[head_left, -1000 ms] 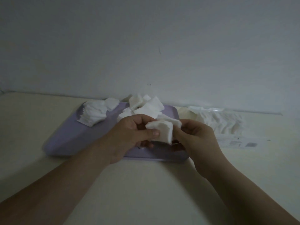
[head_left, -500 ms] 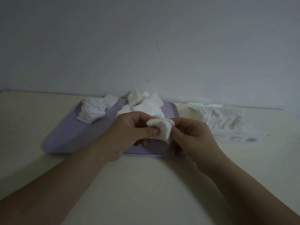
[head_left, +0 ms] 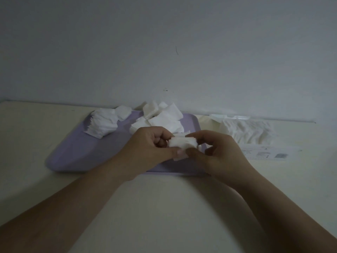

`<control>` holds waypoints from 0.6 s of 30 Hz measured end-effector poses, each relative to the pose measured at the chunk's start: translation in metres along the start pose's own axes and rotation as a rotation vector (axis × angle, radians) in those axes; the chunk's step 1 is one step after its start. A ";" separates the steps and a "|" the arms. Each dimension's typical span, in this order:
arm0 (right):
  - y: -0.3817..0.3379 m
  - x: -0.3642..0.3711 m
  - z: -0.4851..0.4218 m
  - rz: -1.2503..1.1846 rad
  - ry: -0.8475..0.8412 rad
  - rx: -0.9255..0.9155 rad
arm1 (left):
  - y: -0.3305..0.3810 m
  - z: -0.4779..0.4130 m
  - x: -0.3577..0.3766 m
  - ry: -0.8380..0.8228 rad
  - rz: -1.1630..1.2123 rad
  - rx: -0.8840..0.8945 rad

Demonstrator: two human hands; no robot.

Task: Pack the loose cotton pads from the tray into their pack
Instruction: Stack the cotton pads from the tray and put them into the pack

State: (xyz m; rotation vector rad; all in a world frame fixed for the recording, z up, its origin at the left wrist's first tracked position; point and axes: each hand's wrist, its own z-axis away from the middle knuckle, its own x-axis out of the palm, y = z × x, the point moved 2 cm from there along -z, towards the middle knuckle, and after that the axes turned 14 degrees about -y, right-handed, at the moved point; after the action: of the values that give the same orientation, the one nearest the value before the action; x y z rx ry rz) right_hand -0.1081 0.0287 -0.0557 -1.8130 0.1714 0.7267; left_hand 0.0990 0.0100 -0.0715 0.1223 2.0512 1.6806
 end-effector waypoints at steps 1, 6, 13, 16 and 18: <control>0.001 -0.001 0.000 0.085 0.005 0.004 | 0.000 0.000 0.001 -0.019 -0.050 -0.024; 0.002 0.004 0.001 0.302 0.000 -0.152 | 0.003 0.001 0.000 -0.068 -0.144 -0.080; 0.002 0.008 -0.001 0.365 0.031 -0.239 | 0.007 0.000 -0.002 -0.073 -0.144 -0.072; 0.003 0.006 0.000 0.165 0.012 -0.075 | 0.012 0.003 -0.004 -0.073 -0.128 -0.038; 0.004 0.006 0.000 0.098 -0.005 -0.035 | 0.021 0.004 -0.007 -0.061 -0.090 -0.019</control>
State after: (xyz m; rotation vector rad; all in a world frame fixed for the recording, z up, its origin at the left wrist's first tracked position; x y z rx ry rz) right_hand -0.1049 0.0282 -0.0628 -1.8458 0.2475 0.8074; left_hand 0.1019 0.0160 -0.0505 0.0729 1.9662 1.6216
